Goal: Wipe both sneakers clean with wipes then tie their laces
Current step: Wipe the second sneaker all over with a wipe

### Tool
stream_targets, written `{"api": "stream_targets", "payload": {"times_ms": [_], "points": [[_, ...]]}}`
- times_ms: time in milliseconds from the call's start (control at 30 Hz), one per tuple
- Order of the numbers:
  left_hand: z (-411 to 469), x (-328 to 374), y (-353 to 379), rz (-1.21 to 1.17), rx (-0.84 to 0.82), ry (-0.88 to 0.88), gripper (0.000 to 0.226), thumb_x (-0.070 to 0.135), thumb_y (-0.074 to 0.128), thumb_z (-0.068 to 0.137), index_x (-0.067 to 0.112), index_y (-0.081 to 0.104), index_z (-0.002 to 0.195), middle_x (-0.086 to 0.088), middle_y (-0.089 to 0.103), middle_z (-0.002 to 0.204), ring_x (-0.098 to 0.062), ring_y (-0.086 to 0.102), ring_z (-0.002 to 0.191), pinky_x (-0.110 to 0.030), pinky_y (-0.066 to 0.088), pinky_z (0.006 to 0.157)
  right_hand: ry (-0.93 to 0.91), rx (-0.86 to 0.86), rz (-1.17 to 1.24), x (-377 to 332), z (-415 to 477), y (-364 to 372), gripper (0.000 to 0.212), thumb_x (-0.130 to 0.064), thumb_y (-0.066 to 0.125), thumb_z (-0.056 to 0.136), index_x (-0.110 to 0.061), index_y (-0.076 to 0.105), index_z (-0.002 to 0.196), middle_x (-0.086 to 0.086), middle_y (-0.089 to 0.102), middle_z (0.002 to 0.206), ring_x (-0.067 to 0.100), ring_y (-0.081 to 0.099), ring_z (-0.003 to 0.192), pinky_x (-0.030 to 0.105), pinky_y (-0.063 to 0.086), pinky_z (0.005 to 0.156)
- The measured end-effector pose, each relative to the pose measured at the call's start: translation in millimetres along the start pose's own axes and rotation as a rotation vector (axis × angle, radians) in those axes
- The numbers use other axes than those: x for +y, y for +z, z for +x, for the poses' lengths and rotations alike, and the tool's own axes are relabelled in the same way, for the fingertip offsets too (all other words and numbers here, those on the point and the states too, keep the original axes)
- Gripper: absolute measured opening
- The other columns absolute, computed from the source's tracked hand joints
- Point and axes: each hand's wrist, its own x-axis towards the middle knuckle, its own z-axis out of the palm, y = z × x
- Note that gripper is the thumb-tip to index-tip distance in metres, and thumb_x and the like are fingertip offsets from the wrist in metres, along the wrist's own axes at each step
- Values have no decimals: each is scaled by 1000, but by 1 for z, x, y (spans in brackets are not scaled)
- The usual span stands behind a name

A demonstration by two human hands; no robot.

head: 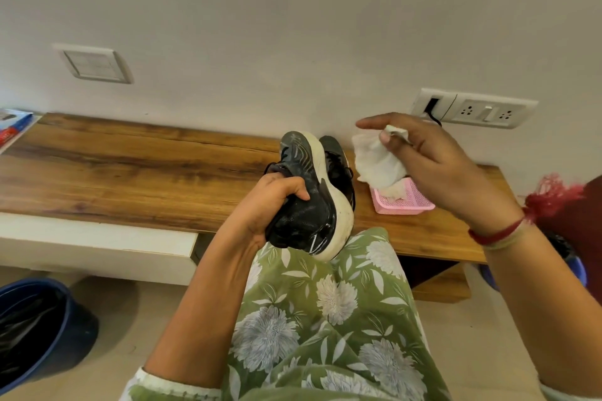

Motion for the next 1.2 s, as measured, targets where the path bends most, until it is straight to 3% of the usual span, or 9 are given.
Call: {"api": "stream_targets", "payload": {"times_ms": [133, 233, 333, 500, 600, 767, 933, 1067, 1200], "points": [[-1, 2, 2, -41, -5, -26, 41, 12, 59, 59, 1, 59, 99, -17, 62, 86, -28, 61, 72, -32, 50, 64, -80, -180, -239, 1, -23, 39, 39, -26, 39, 100, -30, 42, 139, 2, 67, 83, 4, 52, 59, 18, 43, 55], [-1, -1, 1, -97, -12, -21, 42, 17, 59, 58, 2, 62, 97, -16, 63, 87, -28, 61, 72, -34, 48, 68, -17, -113, -208, 6, -33, 56, 54, -33, 58, 91, -22, 41, 142, -5, 61, 122, 1, 57, 92, 21, 44, 82], [1, -2, 1, -95, 3, 14, 26, 28, 64, 83, 5, 67, 95, -15, 69, 91, -28, 66, 78, -38, 53, 77, 88, -102, -306, 10, -35, 59, 59, -27, 66, 84, -20, 46, 139, -4, 41, 145, 15, 38, 130, 23, 28, 102], [2, 0, 5, -59, 28, 58, 36, 37, 54, 95, 4, 68, 96, -12, 73, 85, -22, 70, 73, -31, 59, 69, 14, 20, -330, 13, -43, 79, 50, -3, 51, 83, -12, 54, 132, 0, 54, 135, 13, 42, 127, 0, 12, 101], [0, 1, 4, -46, -6, 83, 37, 35, 51, 97, 2, 68, 94, -12, 72, 82, -20, 69, 69, -29, 57, 66, -26, 159, -350, 7, -51, 100, 56, 7, 51, 75, -7, 56, 129, 6, 58, 131, 17, 48, 124, 13, 22, 109], [-2, 0, 0, -10, -34, 86, 39, 37, 50, 96, 4, 68, 88, -13, 71, 81, -23, 68, 70, -32, 55, 68, -234, 36, -384, 17, -60, 93, 56, -1, 45, 77, -6, 51, 133, 4, 54, 134, 12, 44, 127, 27, 19, 116], [-1, -3, 7, -2, -3, 58, 41, 39, 50, 97, 2, 66, 87, -17, 67, 80, -26, 66, 67, -30, 53, 64, -41, 176, -220, 8, -53, 98, 52, 4, 44, 77, -11, 60, 124, 0, 61, 123, 4, 49, 118, 29, 22, 117], [-1, -2, 6, 22, 9, 78, 43, 35, 49, 98, -3, 68, 93, -15, 73, 86, -23, 69, 73, -26, 55, 66, -309, 19, -353, 3, -72, 113, 47, -18, 41, 84, -6, 57, 127, 7, 57, 132, 17, 46, 128, 37, 28, 113], [-2, -2, 2, 26, -14, 75, 38, 35, 47, 99, 6, 67, 84, -8, 72, 73, -18, 68, 61, -24, 52, 54, -81, 156, 232, 2, -63, 93, 37, -22, 47, 83, -23, 63, 116, -12, 68, 111, 4, 62, 96, 30, 51, 88]]}}
